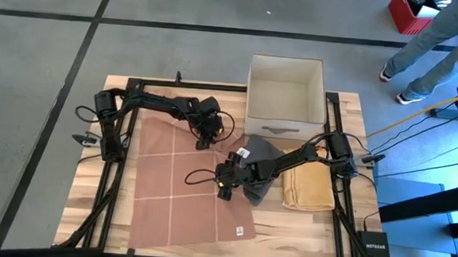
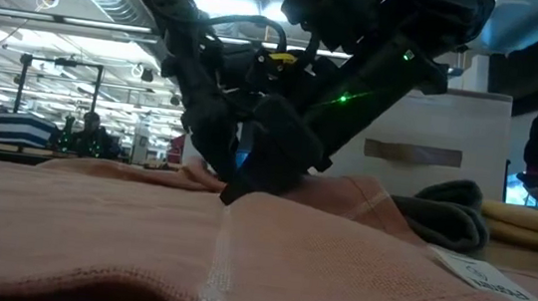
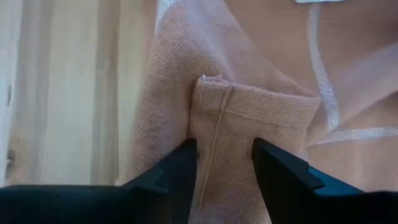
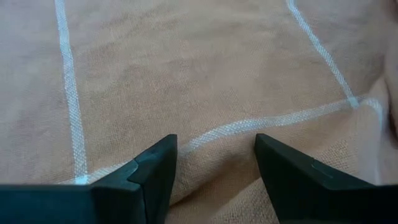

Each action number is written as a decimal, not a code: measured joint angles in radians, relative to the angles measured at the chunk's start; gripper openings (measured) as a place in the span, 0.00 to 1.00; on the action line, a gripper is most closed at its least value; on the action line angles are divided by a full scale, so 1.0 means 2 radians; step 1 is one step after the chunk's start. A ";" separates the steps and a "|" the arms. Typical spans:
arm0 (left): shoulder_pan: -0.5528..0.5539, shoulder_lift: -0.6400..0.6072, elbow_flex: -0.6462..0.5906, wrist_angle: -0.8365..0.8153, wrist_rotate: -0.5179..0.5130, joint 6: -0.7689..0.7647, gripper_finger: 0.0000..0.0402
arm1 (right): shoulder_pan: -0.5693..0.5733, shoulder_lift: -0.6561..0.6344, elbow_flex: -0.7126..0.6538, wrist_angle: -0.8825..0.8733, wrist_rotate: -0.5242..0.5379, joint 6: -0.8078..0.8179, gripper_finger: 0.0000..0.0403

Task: Fold towel
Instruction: Fold the brown towel

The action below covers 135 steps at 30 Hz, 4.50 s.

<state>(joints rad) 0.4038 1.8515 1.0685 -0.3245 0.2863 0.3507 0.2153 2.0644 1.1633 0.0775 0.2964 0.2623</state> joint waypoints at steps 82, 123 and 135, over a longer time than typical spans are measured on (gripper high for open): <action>0.092 -0.026 0.050 0.228 -0.200 0.154 0.09 | 0.000 0.000 0.000 0.014 0.008 0.001 0.55; -0.597 -0.263 -0.281 -0.012 -0.189 -0.726 0.32 | 0.110 0.029 0.091 -0.123 -0.104 0.031 0.55; -0.695 -0.223 -0.281 0.094 -0.187 -0.755 0.32 | 0.166 0.038 0.132 -0.125 -0.103 0.091 0.55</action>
<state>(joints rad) -0.9871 1.4056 0.5064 -0.1364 -0.0883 -1.1595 0.5467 2.1405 1.4278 -0.1717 0.0906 0.4441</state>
